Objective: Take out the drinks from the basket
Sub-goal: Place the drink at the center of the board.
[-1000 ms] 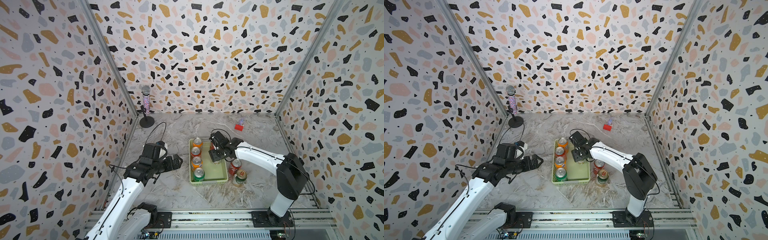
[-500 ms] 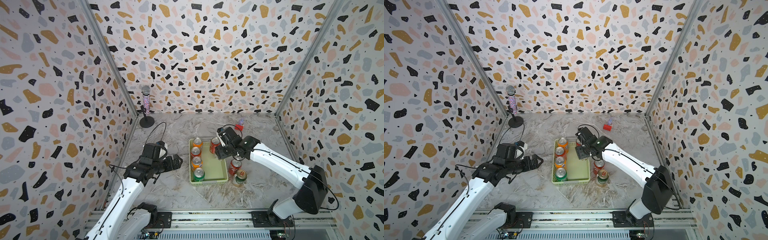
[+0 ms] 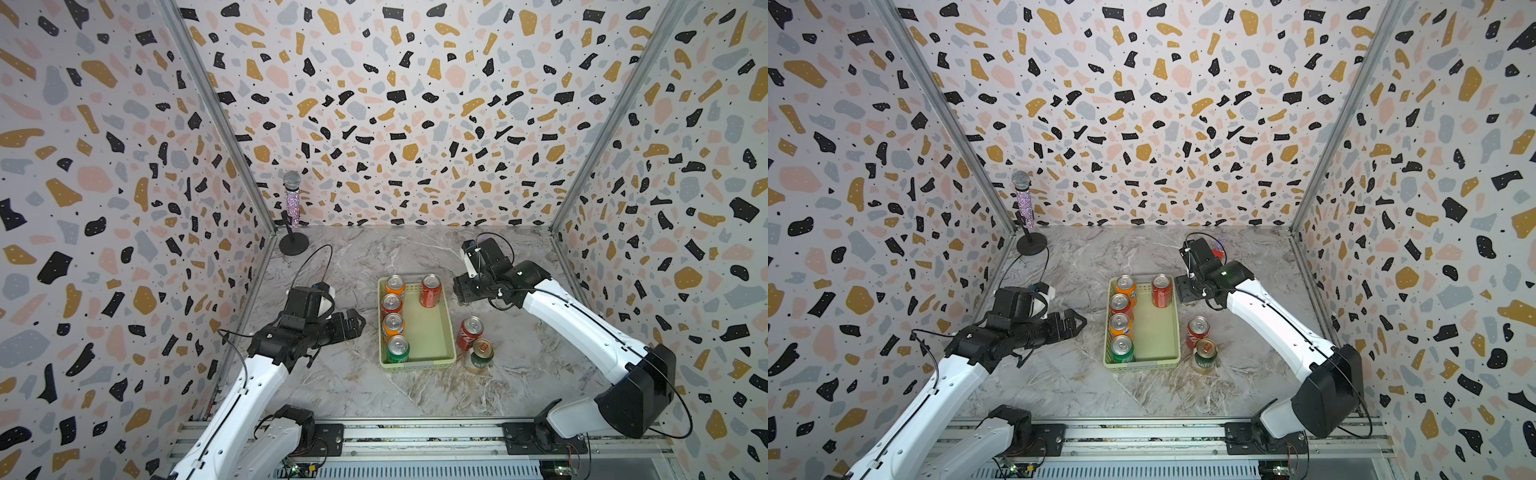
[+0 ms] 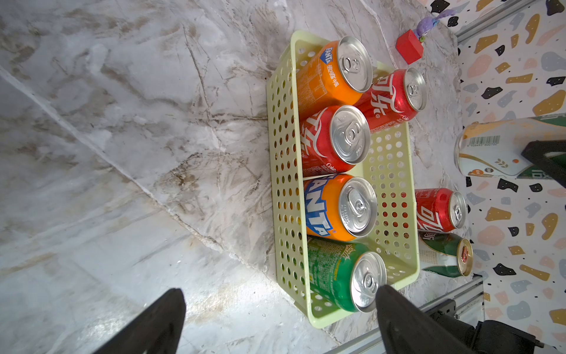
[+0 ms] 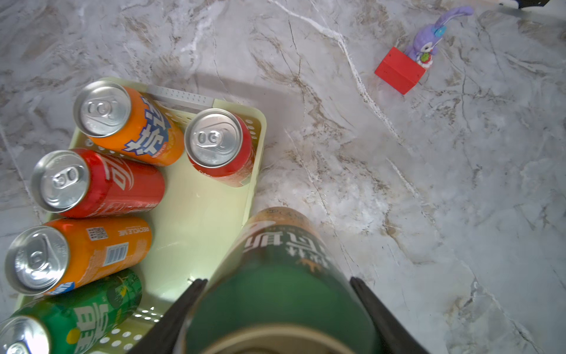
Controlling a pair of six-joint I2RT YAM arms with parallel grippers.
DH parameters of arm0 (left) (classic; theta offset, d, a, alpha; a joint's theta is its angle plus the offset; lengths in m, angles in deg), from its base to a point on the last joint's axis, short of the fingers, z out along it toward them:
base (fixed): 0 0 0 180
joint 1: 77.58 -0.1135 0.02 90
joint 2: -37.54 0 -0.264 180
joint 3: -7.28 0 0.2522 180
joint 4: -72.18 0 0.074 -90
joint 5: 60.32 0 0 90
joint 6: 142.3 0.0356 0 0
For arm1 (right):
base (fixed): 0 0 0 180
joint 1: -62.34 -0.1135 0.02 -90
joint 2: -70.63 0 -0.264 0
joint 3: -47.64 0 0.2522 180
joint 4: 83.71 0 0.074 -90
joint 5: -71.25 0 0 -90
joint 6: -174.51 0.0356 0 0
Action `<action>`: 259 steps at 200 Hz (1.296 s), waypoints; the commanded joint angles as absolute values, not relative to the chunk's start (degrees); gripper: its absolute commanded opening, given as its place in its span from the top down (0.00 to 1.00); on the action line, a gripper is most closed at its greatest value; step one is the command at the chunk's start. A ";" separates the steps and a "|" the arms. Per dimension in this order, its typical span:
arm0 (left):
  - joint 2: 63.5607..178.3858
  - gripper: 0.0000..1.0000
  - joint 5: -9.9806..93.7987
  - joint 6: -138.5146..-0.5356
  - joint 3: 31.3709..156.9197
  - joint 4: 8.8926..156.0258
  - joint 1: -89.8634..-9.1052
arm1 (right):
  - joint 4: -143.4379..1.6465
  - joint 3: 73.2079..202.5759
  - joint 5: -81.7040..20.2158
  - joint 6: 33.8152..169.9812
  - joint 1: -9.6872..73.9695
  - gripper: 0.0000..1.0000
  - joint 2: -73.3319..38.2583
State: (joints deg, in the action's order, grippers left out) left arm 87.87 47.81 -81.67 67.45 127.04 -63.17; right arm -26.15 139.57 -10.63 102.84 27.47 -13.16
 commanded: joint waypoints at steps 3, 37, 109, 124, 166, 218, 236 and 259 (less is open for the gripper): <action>87.92 0.00 48.39 -81.78 66.83 125.58 -63.44 | -30.40 140.42 -12.06 102.42 28.27 0.71 -13.57; 87.82 0.00 48.58 -81.79 66.83 125.41 -63.43 | -33.57 138.23 -12.24 103.73 29.66 0.71 -16.23; 87.84 0.00 49.07 -81.84 66.73 125.34 -63.43 | -40.38 131.44 -12.98 107.04 30.26 0.71 -19.32; 87.82 0.00 49.10 -81.84 66.73 125.32 -63.46 | -41.36 130.30 -13.21 107.61 30.25 0.71 -19.66; 87.77 0.00 49.23 -81.92 66.61 125.23 -63.43 | -42.08 128.42 -12.87 108.07 30.24 0.68 -20.16; 87.70 0.00 49.24 -82.00 66.50 125.14 -63.43 | -41.30 126.43 -12.24 107.89 30.20 0.60 -20.32; 87.71 0.00 49.26 -82.00 66.53 125.02 -63.43 | -41.30 125.94 -12.48 107.89 30.26 0.57 -20.26; 87.72 0.00 49.28 -82.10 66.48 125.04 -63.43 | -40.95 125.84 -12.68 107.98 30.24 0.53 -20.27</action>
